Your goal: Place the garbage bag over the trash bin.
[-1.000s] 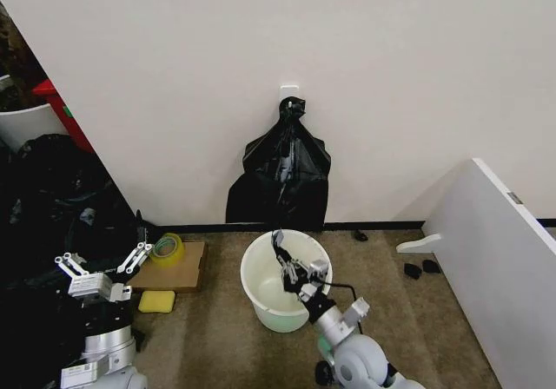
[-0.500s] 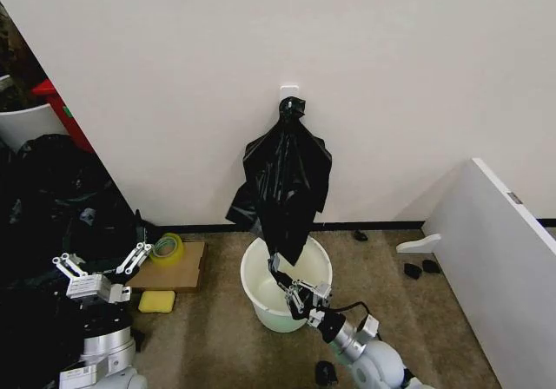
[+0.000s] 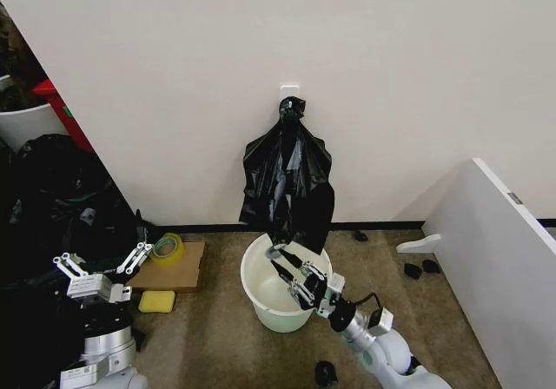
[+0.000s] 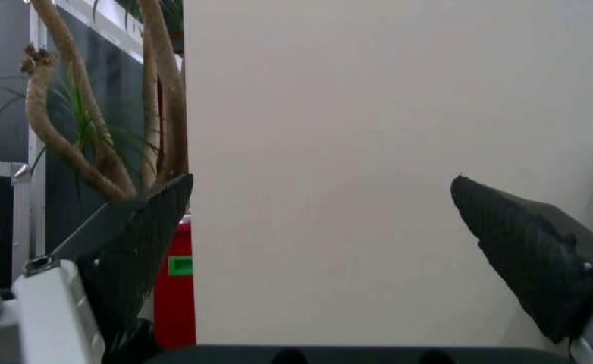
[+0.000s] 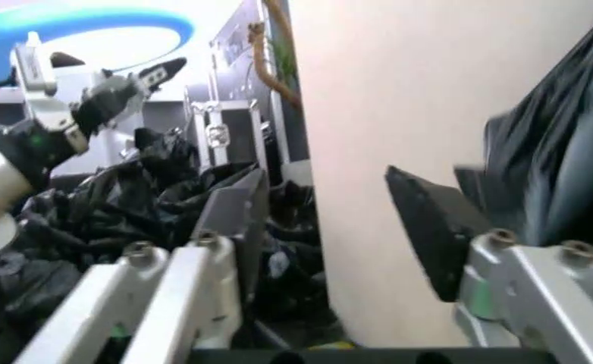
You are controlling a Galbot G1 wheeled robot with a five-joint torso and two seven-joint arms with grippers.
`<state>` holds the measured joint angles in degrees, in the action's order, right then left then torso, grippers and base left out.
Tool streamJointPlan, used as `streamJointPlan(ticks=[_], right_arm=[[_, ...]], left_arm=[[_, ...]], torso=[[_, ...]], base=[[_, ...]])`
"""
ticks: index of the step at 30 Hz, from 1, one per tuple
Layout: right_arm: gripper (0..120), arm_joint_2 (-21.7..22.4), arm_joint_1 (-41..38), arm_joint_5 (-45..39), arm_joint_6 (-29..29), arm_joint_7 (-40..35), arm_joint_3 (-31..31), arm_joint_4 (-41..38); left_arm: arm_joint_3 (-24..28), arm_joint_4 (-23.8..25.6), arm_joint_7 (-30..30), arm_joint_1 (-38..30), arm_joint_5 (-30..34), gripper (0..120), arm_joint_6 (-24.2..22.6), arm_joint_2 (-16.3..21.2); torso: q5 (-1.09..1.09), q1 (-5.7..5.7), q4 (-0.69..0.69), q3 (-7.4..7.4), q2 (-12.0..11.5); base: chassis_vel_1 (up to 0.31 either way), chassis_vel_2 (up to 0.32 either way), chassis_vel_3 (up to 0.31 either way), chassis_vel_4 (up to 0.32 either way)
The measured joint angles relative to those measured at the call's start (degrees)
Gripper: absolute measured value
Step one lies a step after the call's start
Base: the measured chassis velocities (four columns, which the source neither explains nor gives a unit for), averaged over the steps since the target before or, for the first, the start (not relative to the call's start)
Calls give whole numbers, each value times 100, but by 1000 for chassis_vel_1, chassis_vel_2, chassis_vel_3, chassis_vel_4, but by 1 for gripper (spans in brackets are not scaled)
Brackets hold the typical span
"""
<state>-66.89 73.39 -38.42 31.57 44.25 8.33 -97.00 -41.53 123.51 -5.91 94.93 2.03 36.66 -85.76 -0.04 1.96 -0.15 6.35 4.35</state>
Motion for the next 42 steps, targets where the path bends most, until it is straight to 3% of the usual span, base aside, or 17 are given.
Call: streamJointPlan(ticks=[2,5,6,7,10,12,14,24,29,35,39,42], right_arm=[[59,-19,1,278,48,-612,71,-170],[71,-22,-97,1338,-89,-2358,26,-412],[71,-22,-97,1338,-89,-2358,26,-412],[78,-8,-197,1978,-305,-3238,-45,-476],[89,75,-516,2965,-687,-4238,-257,-384],[93,89,-574,3135,-742,-4341,-302,-338],[99,112,-1047,4141,-1079,-4810,-526,12],[100,10,-2070,6093,-2056,-5669,-1040,708],[100,-185,-2335,6939,-2106,-5799,-1058,1037],[100,-371,-2393,7397,-2271,-5890,-1005,1267],[87,-567,-2375,7976,-3026,-6374,-954,1380],[79,-628,-2348,8027,-3284,-6552,-962,1378]], left_arm=[[-2,-37,1,-20,0,100,0,6],[-2,-69,3,-39,-4,100,-1,5],[-2,-69,3,-39,-4,100,-1,5],[0,-82,6,-46,-18,100,-2,3],[2,-116,10,-60,-49,100,-4,8],[1,-123,10,-63,-51,100,-4,8],[-2,-188,12,-96,-70,100,-7,14],[-24,-331,15,-226,-87,100,-53,8],[-14,-377,16,-258,-152,100,-57,-35],[-19,-398,16,-257,-183,100,-57,-48],[-18,-407,14,-237,-226,100,-55,-62],[-13,-410,12,-233,-240,100,-53,-64]], torso=[[0,0,0,0,0],[0,0,1,0,0],[0,0,1,0,0],[0,0,1,0,0],[-1,0,1,0,0],[-1,0,2,0,0],[1,0,1,0,0],[0,1,1,1,0],[0,1,0,0,0],[0,1,1,0,0],[0,0,0,0,0],[0,0,1,0,0]], base=[[0,0,0,0],[0,0,0,0],[0,0,0,0],[0,0,0,0],[0,0,0,0],[0,0,0,0],[0,0,0,0],[0,0,0,0],[0,0,0,0],[0,0,0,0],[0,0,0,0],[0,0,0,0]])
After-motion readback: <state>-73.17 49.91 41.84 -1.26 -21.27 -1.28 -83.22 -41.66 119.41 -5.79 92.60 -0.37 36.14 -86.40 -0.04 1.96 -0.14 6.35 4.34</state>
